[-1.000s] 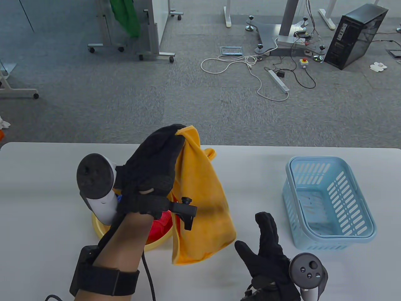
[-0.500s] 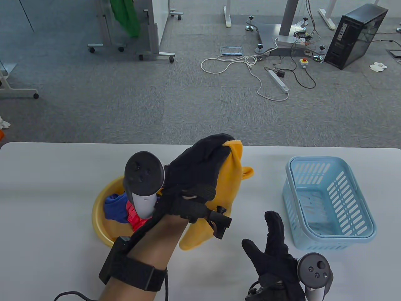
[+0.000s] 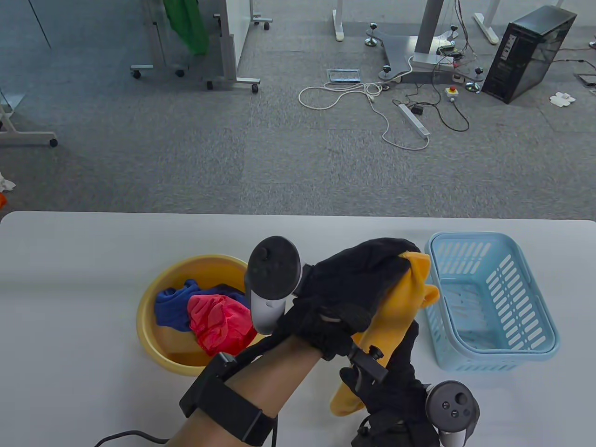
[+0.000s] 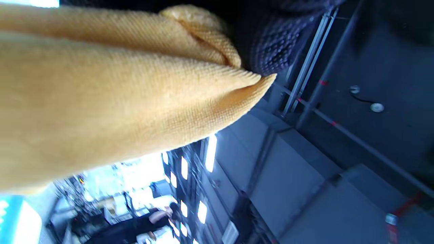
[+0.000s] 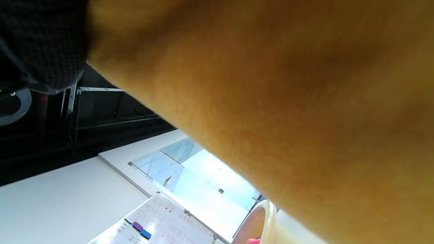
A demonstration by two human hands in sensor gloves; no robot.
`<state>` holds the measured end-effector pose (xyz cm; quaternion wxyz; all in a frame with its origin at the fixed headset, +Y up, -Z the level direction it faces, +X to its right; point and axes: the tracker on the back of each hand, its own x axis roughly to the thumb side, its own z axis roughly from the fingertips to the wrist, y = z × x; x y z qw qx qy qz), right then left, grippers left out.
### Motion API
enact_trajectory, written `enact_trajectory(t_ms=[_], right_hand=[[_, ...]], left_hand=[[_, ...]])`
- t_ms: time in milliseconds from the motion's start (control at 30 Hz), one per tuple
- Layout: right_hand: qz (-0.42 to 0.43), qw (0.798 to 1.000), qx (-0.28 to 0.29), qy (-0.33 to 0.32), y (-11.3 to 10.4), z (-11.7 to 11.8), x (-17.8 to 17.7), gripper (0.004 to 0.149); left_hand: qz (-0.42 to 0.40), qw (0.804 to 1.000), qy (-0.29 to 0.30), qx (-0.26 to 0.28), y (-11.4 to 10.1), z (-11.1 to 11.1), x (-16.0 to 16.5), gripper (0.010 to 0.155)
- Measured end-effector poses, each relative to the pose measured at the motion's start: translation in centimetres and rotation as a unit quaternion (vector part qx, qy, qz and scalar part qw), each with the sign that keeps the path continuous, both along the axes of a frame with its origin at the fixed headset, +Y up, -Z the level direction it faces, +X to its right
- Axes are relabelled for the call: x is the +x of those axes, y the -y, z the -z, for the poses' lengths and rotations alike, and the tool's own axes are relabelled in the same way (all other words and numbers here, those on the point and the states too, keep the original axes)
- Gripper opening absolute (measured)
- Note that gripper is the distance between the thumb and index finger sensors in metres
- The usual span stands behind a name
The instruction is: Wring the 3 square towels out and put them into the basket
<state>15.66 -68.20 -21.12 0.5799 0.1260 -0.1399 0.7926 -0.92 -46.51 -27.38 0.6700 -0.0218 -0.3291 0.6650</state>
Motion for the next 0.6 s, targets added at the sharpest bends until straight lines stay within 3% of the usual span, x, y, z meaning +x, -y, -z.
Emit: enact_trajectory(t_ms=[167,300,333,467,600], right_hand=[[0.007,1.0,-0.002,0.014,1.4,0.6,0.0,0.129],[-0.005,0.999,-0.018,0.035,1.8,0.8,0.3,0.118],[-0.012,0.999,-0.025,0.046,1.8,0.9,0.4,0.111],[-0.008,0.995,-0.007,0.097,2.2,0.8,1.3,0.053],[-0.012,0.993,-0.016,0.116,2.2,0.8,1.9,0.042]], left_hand=[[-0.003,0.996,0.078,-0.031,0.7,-0.8,1.5,0.04],[-0.015,0.996,0.083,-0.04,1.3,-0.8,1.4,0.041],[-0.016,0.996,0.082,-0.041,1.4,-0.7,1.2,0.041],[-0.03,0.993,0.107,-0.048,1.6,-0.5,0.6,0.04],[-0.033,0.993,0.097,-0.054,2.2,-0.3,-0.2,0.041]])
